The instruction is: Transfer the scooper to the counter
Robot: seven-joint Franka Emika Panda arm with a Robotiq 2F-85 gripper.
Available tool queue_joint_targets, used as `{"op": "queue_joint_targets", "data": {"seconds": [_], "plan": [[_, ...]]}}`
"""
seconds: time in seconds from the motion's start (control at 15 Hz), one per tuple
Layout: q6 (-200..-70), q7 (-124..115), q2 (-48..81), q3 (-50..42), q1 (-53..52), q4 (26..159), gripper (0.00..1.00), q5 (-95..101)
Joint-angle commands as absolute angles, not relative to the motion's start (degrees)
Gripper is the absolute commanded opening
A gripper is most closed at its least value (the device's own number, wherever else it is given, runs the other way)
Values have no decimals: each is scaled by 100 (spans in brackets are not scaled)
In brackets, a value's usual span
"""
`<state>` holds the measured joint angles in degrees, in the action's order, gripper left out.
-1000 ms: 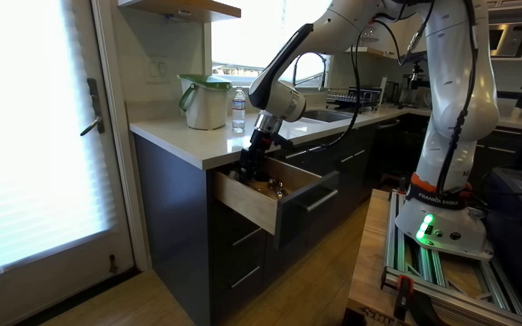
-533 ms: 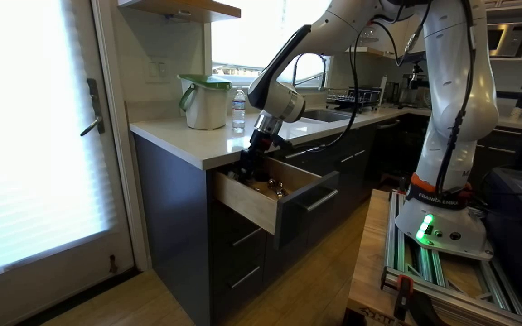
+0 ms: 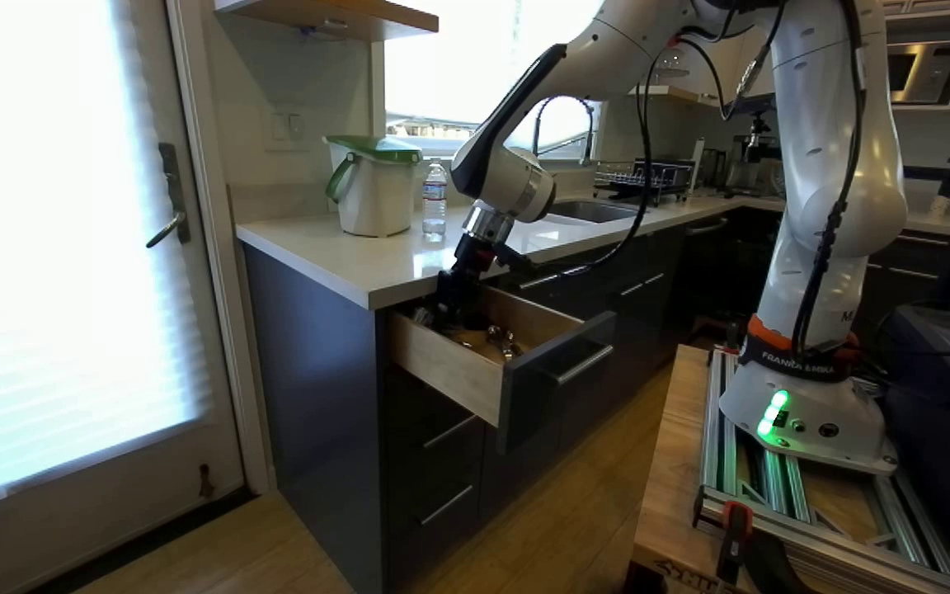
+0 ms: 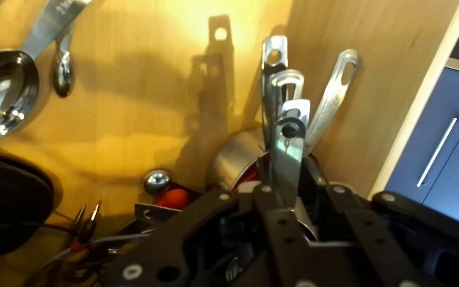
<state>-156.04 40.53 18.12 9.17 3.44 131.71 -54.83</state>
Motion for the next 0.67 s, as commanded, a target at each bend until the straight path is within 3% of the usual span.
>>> {"op": "queue_joint_targets", "data": {"seconds": [0.0,0.6], "plan": [[-15818,4205,1692,949,340,13218,5,-5557],[-16150,3864,1621,727,196,13448,5,-4951]]}}
